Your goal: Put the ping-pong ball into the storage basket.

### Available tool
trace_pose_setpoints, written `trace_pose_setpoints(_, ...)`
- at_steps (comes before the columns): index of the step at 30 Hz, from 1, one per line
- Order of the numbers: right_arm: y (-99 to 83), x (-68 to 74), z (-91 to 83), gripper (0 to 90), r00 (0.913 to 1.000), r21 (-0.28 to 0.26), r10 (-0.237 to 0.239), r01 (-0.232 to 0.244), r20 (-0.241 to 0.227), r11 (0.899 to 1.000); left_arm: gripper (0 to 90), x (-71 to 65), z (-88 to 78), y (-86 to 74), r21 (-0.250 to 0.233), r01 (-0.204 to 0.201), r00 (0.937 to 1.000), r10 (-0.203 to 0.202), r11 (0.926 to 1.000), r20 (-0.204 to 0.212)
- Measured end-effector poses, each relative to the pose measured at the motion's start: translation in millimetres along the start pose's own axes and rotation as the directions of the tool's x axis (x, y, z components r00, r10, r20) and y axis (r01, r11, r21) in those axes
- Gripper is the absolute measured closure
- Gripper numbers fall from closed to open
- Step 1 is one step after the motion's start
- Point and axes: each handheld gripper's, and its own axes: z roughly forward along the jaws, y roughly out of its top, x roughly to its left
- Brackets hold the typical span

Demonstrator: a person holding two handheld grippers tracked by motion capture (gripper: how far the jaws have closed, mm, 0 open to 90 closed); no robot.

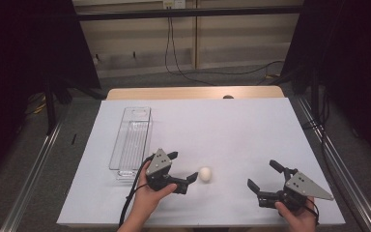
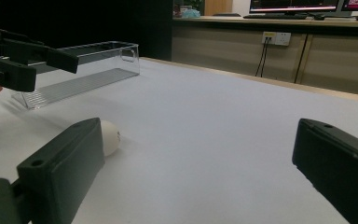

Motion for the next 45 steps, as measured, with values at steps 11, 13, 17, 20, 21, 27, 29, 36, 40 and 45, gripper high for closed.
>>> trace_pose_setpoints(11,-0.4,-1.8,0.2,1.9,1.0000,-0.004,0.001,-0.001,0.008,1.000,1.9,-3.2,9.1,-1.1,0.069,-0.012,0.9999,0.012,0.9976,0.004)
trace_pose_setpoints(13,-0.5,-1.3,0.4,1.9,1.0000,-0.001,0.001,-0.001,0.004,1.000,1.9,-3.2,11.2,-1.9,0.076,-0.010,1.0000,0.010,0.9971,0.002)
trace_pose_setpoints(17,-0.4,-0.7,0.5,1.9,1.0000,0.001,0.000,0.000,0.005,1.000,1.9,-3.2,13.0,-2.0,0.090,-0.005,1.0000,0.006,0.9960,-0.004)
trace_pose_setpoints(20,-0.3,-0.6,0.5,1.9,1.0000,0.000,-0.001,0.001,0.004,1.000,1.9,-3.8,15.0,-2.2,0.107,-0.006,1.0000,0.006,0.9942,-0.004)
trace_pose_setpoints(21,-0.4,-0.6,0.7,2.0,1.0000,0.000,-0.001,0.001,0.004,1.000,2.0,-3.7,15.8,-2.3,0.118,-0.016,0.9999,0.016,0.9928,0.000)
trace_pose_setpoints(27,-0.2,-0.3,0.7,2.0,1.0000,0.000,0.000,0.000,0.000,1.000,2.3,-5.3,22.3,-2.5,0.139,-0.009,0.9999,0.008,0.9902,0.008)
trace_pose_setpoints(29,-0.3,-0.6,0.7,2.0,1.0000,0.001,-0.002,0.002,0.002,1.000,2.5,-5.1,23.2,-1.8,0.154,-0.018,0.9998,0.017,0.9879,0.011)
trace_pose_setpoints(36,-0.5,0.0,1.5,2.0,1.0000,0.003,-0.001,0.001,0.001,1.000,2.5,-6.1,26.0,-0.6,0.162,-0.008,0.9998,0.005,0.9868,0.020)
trace_pose_setpoints(40,-0.3,0.3,1.6,2.0,1.0000,-0.001,-0.003,0.003,0.001,1.000,2.7,-4.3,27.9,-0.2,0.164,-0.002,0.9998,-0.001,0.9864,0.019)
trace_pose_setpoints(45,-0.2,0.0,1.3,2.0,1.0000,0.001,-0.001,0.001,0.000,1.000,2.7,-3.7,30.8,-0.1,0.176,0.006,0.9997,-0.010,0.9844,0.023)
